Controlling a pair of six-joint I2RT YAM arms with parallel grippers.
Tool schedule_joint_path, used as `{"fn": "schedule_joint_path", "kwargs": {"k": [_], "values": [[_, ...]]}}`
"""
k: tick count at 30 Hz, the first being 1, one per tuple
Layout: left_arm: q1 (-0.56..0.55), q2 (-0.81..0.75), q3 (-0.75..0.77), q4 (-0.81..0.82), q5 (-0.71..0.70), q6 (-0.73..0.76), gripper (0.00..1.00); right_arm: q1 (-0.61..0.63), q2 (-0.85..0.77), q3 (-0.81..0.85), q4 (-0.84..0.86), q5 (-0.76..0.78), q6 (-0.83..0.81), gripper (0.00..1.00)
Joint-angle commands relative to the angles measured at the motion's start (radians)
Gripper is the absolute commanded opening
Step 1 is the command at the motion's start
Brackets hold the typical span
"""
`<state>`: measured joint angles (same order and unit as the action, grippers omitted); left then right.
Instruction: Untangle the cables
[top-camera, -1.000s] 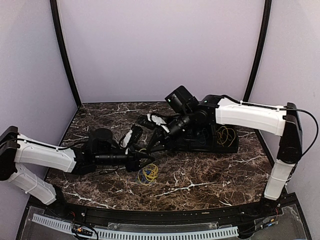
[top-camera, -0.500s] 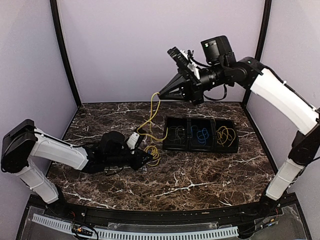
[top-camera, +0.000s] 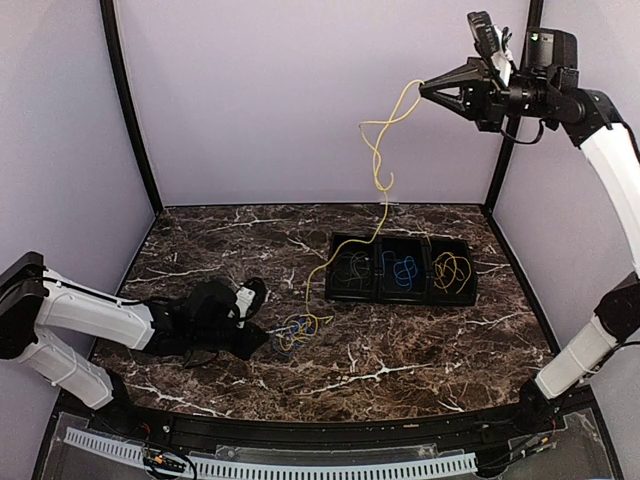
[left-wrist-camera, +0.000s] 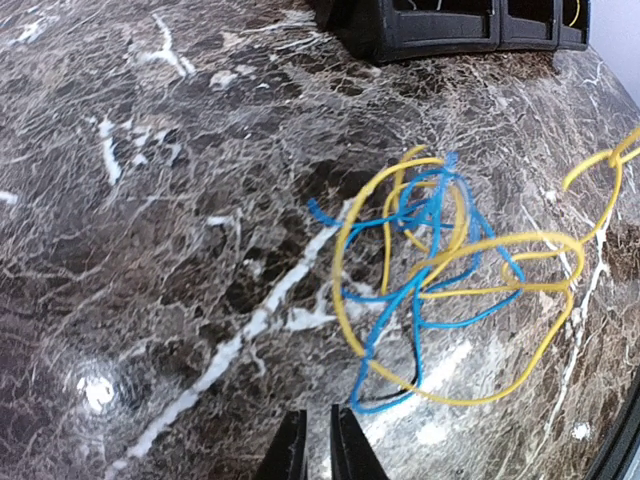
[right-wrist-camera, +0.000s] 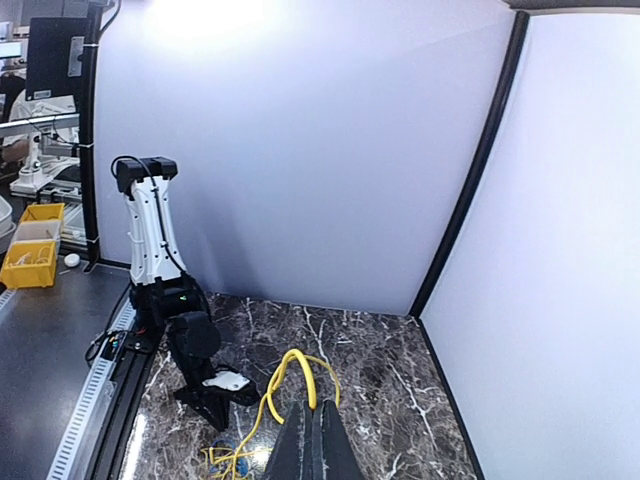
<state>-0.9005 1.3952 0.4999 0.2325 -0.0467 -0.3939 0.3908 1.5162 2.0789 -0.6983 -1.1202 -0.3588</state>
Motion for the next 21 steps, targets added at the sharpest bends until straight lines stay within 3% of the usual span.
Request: {"fn": "schedule_joint_path", "kwargs": {"k": [1, 8, 10, 12, 14, 18, 21], "values": [[0.005, -0.063, -0.056, -0.076, -0.049, -0.054, 0.10, -0.098, -0.024, 0.009, 0.085, -0.048, 0.084, 0.00], [0.005, -0.163, -0.058, -0.119, -0.029, -0.064, 0.09, -0.235, -0.057, -0.024, 0.219, -0.107, 0.223, 0.00], [0.000, -0.211, -0.068, -0.044, 0.014, -0.046, 0.17, -0.237, -0.064, -0.069, 0.241, -0.122, 0.242, 0.00], [-0.015, -0.252, -0.084, 0.057, 0.020, -0.029, 0.39, -0.238, -0.071, -0.111, 0.274, -0.140, 0.263, 0.00], [-0.020, -0.265, -0.075, 0.148, 0.021, -0.008, 0.51, -0.236, -0.085, -0.148, 0.290, -0.147, 0.273, 0.00], [-0.029, -0.168, 0.032, 0.235, 0.062, 0.051, 0.59, -0.237, -0.114, -0.202, 0.293, -0.152, 0.273, 0.00], [-0.038, -0.003, 0.135, 0.272, 0.129, 0.072, 0.59, -0.236, -0.132, -0.222, 0.281, -0.148, 0.261, 0.00]]}}
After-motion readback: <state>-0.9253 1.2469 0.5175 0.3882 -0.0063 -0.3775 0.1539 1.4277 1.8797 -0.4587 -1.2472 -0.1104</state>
